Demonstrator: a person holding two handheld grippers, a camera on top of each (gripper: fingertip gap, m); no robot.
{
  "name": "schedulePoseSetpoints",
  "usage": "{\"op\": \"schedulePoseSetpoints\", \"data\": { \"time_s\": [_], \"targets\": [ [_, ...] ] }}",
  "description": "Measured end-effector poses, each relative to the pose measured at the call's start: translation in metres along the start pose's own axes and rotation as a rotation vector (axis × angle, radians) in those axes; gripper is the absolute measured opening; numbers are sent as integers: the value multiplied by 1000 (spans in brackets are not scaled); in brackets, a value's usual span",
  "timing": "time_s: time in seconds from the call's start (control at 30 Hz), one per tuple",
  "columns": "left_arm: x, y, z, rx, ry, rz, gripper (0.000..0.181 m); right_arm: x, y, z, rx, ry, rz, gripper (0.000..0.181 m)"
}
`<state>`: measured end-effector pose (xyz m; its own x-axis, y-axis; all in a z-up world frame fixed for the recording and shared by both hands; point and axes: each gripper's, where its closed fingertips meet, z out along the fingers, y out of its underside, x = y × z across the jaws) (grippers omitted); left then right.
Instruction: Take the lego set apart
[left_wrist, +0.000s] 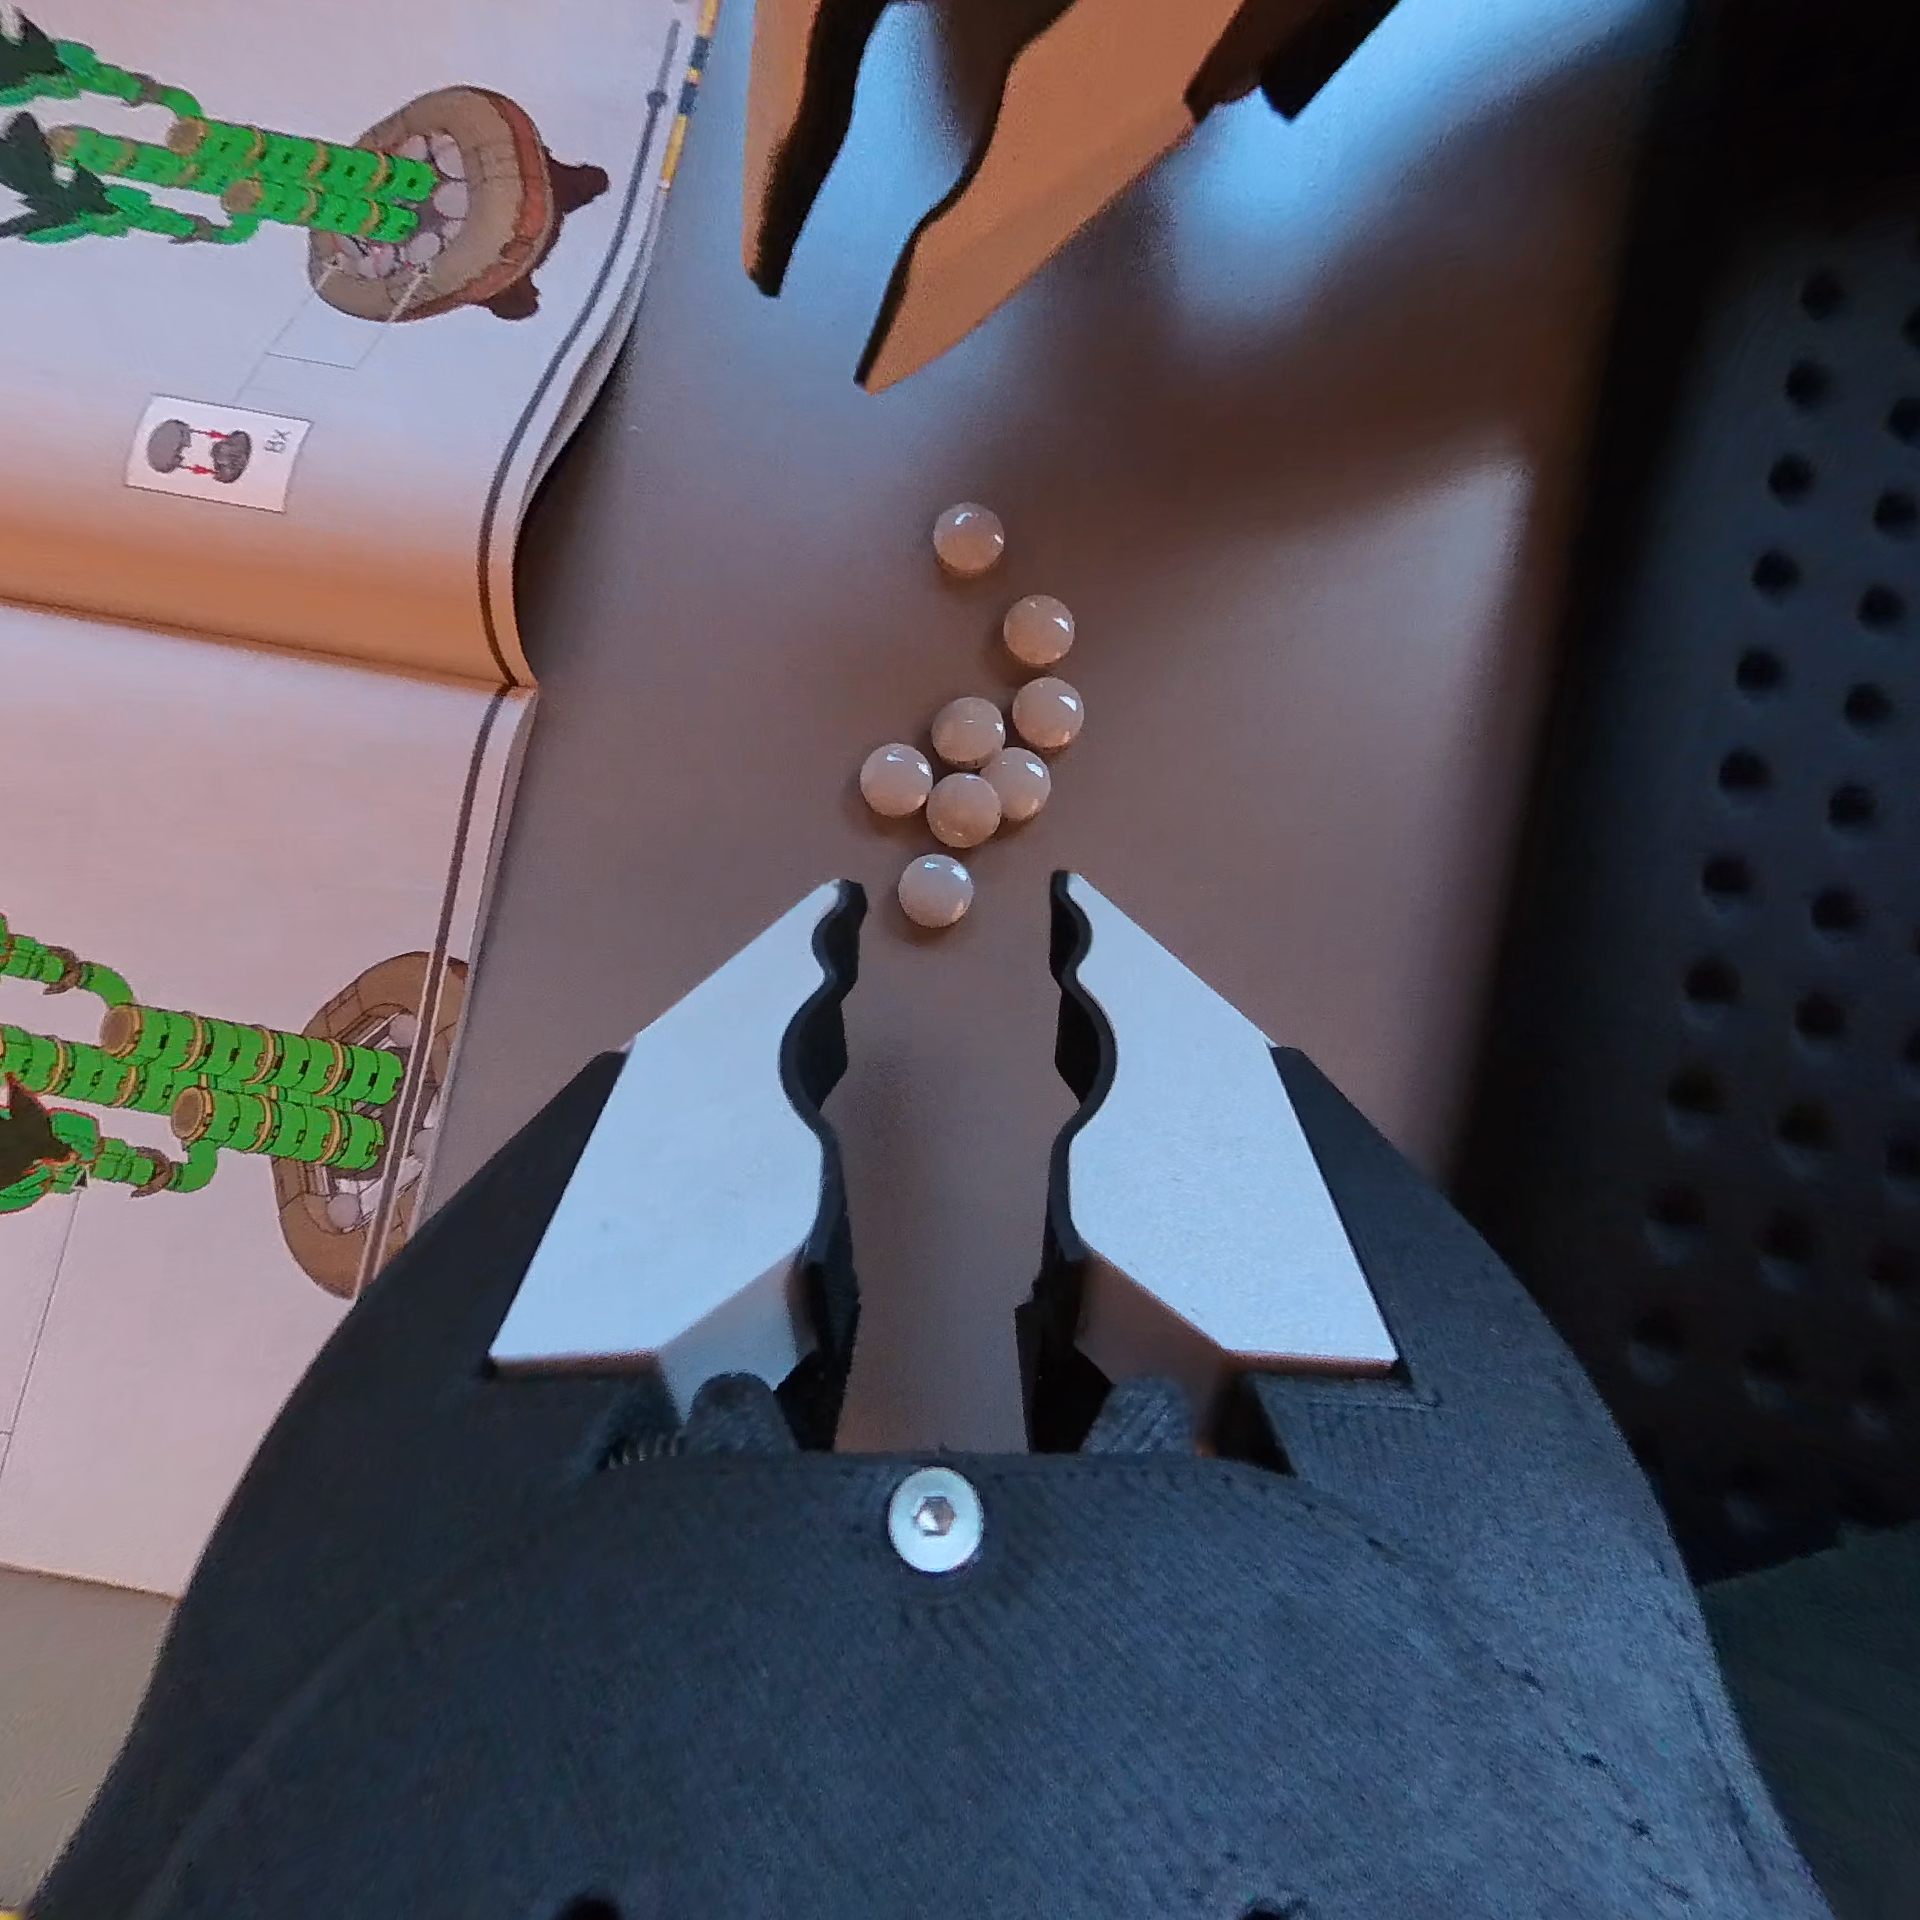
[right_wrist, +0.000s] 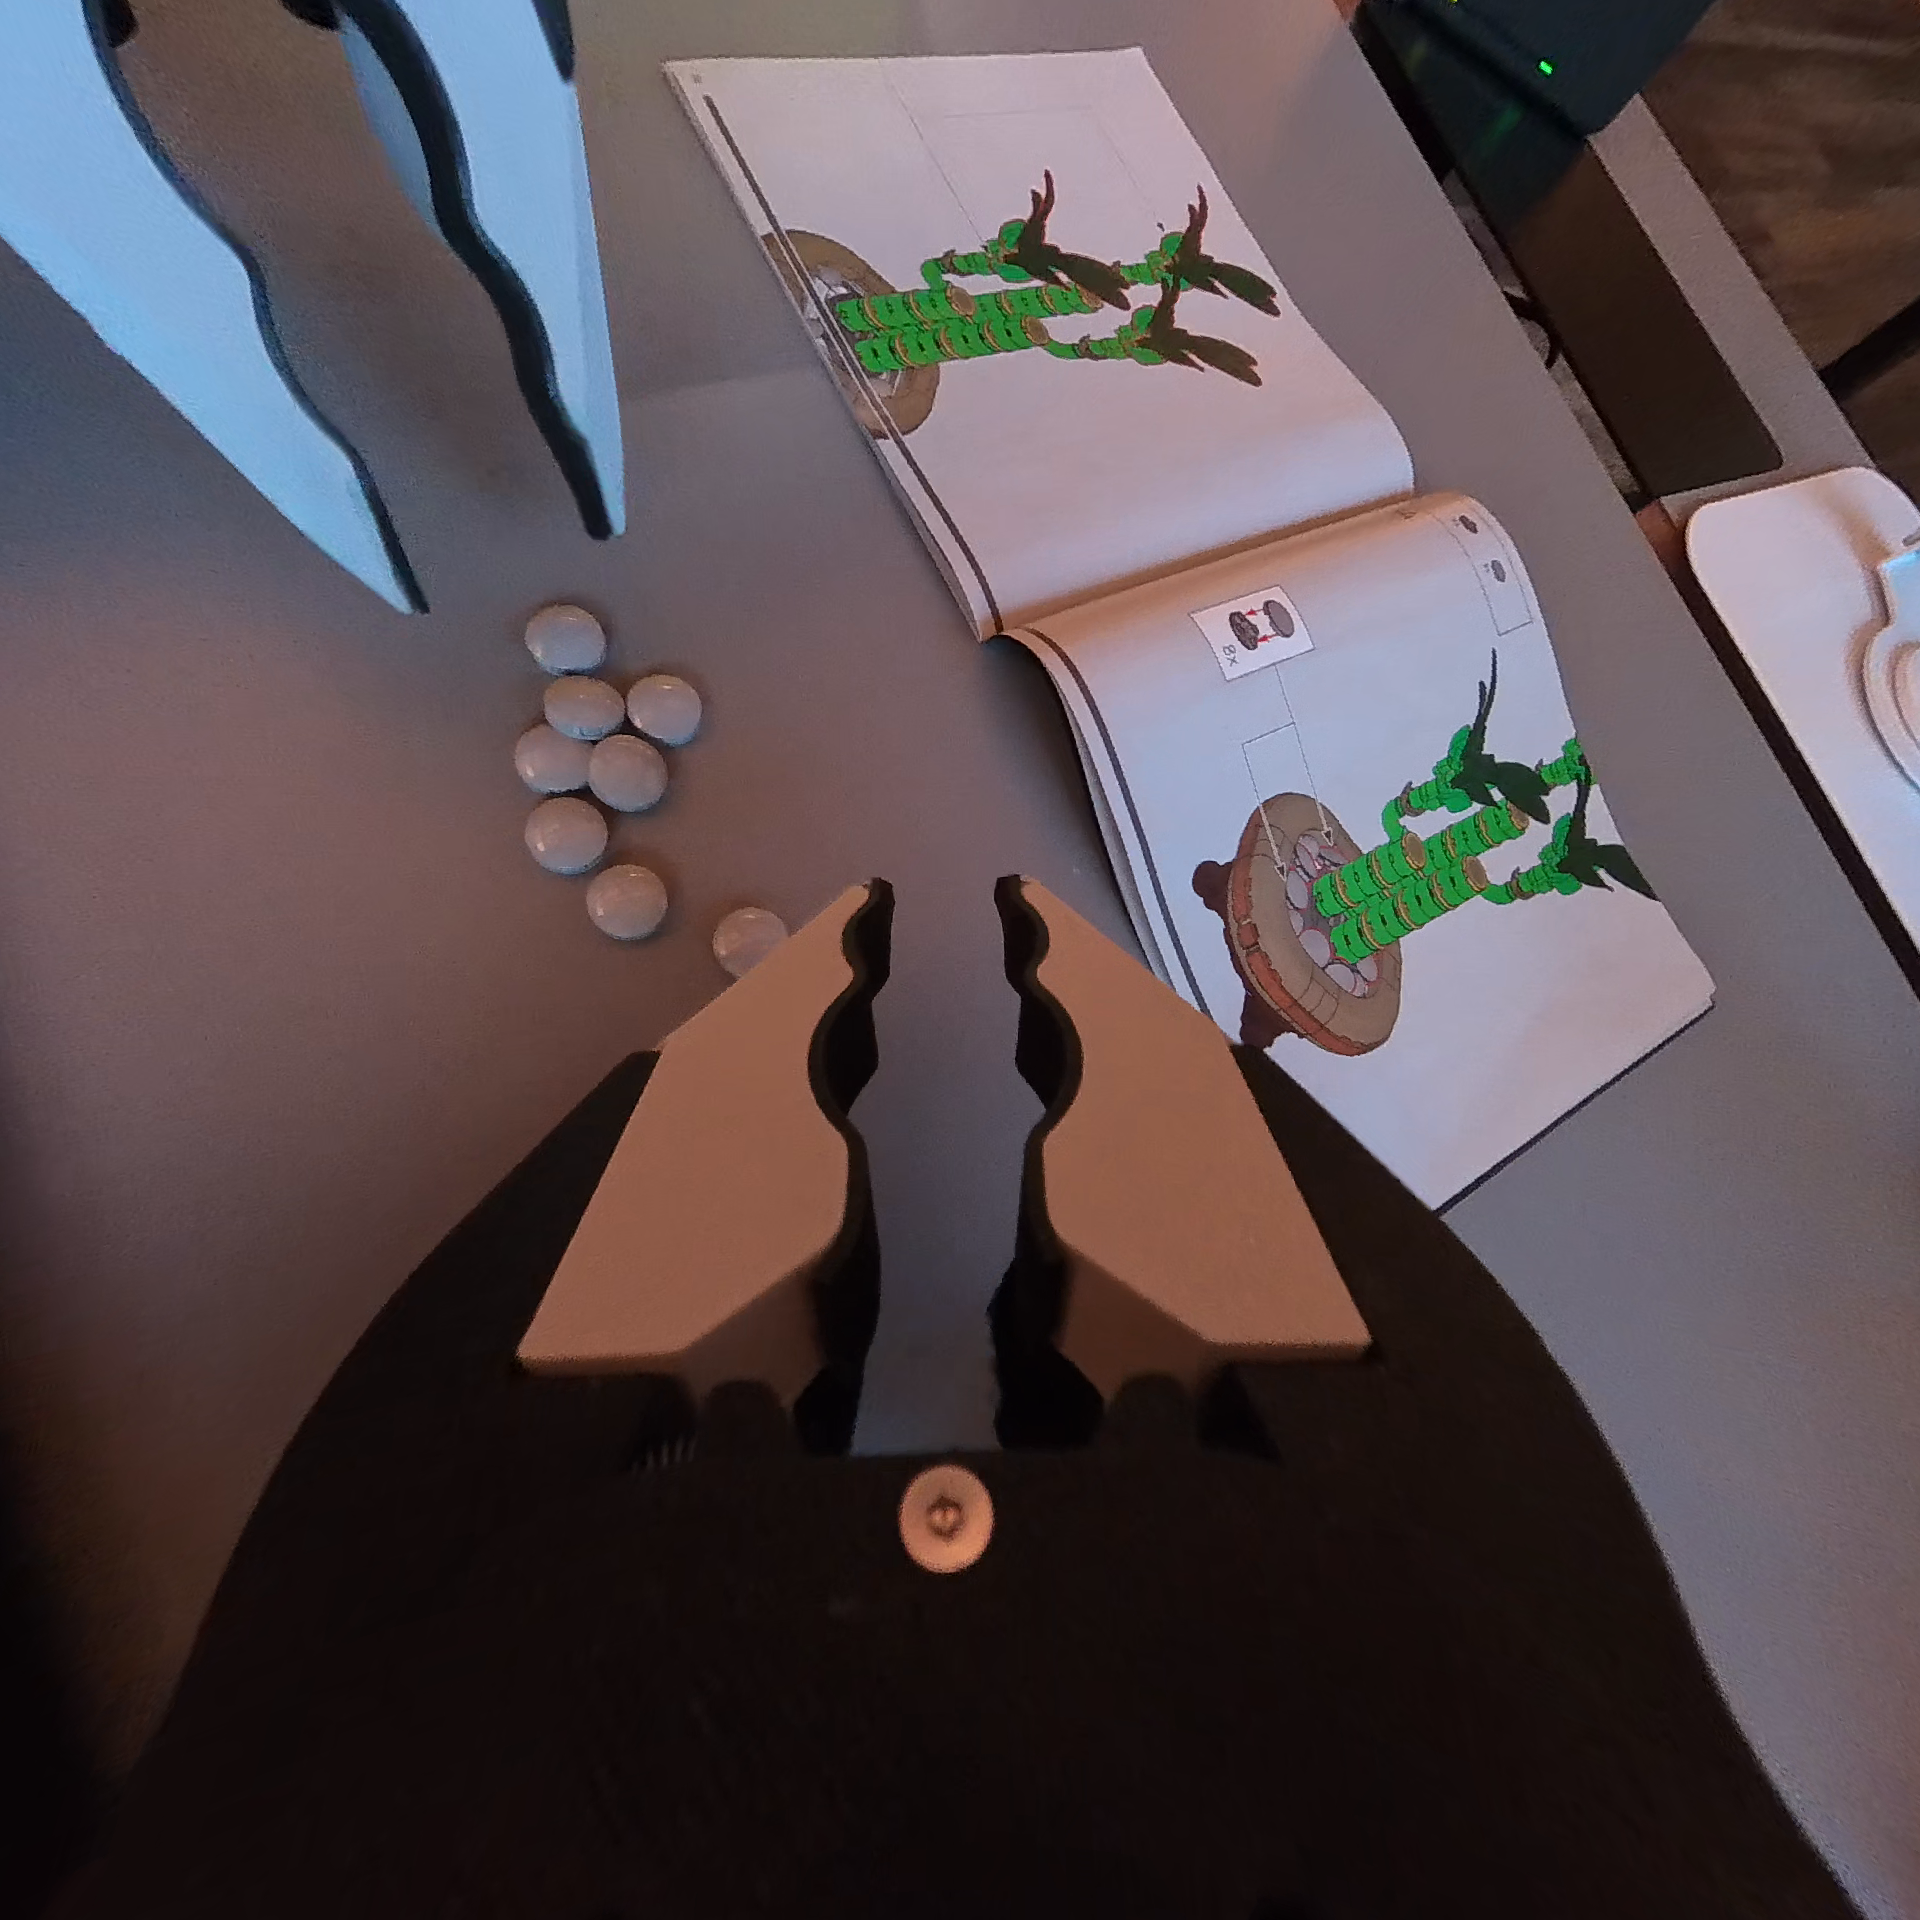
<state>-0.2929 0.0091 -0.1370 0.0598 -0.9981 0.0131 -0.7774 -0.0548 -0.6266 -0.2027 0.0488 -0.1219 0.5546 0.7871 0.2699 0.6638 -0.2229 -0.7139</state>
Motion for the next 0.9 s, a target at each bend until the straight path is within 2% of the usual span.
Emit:
{"op": "schedulePoseSetpoints", "data": {
  "time_s": [0.33,0.53,0.63,0.73,0.8,0.9],
  "targets": [
    [-4,11,19,-74,5,4,26,-3,2,2,-24,15,-41,19],
    [-8,10,18,-73,-27,44,14,-2,-1,0,2,5,-15,16],
    [-12,-20,2,85,-96,108,14,-4,-15,-7,79,-7,12,15],
    [0,-66,-28,361,-106,188,14,-7,-41,-25,221,-26,43,14],
    [6,-87,-50,533,-150,271,14,-14,-60,-41,334,-54,45,14],
    [16,-105,-80,756,-185,360,14,-38,-87,-65,512,-234,107,16]
  ]
}}
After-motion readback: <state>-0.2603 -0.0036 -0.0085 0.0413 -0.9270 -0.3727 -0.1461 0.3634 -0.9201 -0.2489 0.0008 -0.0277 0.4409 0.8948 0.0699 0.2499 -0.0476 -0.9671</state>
